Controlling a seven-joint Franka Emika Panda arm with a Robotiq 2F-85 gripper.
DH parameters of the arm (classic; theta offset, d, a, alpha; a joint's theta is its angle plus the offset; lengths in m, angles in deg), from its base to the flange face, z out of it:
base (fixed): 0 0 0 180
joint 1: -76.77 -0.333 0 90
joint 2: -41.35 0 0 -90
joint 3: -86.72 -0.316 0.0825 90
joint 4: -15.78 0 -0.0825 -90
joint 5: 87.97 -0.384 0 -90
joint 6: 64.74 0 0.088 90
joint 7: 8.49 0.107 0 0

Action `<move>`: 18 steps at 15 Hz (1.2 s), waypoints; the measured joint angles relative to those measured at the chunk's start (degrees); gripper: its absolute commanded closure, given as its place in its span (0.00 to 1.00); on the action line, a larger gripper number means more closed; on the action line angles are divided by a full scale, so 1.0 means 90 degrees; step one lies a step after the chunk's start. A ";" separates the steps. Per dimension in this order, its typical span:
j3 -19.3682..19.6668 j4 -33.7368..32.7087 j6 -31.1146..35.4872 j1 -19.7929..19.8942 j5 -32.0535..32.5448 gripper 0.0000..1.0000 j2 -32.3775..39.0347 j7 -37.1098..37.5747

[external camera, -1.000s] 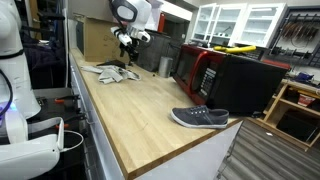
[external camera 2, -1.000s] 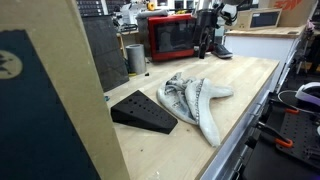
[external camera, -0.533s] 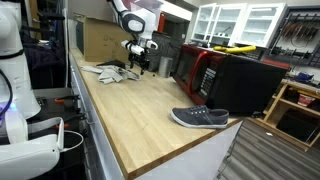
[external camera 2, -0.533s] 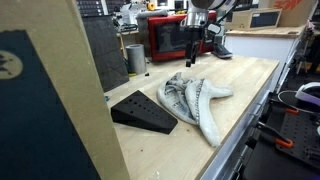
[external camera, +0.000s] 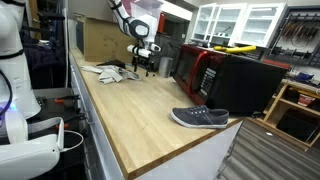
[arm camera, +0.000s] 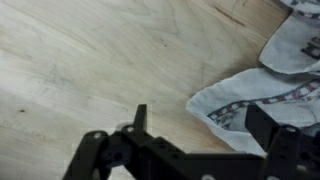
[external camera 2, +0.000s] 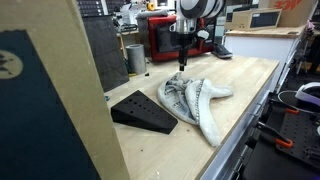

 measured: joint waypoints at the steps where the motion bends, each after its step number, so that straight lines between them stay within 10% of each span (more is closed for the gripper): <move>1: -0.0046 -0.0071 0.0000 0.0008 0.0010 0.25 0.0098 -0.0055; 12: -0.0346 -0.0531 -0.0031 0.0242 0.0270 1.00 0.0764 -0.0385; 18: -0.0546 -0.0522 -0.0157 0.0348 0.0233 0.99 0.0675 -0.0509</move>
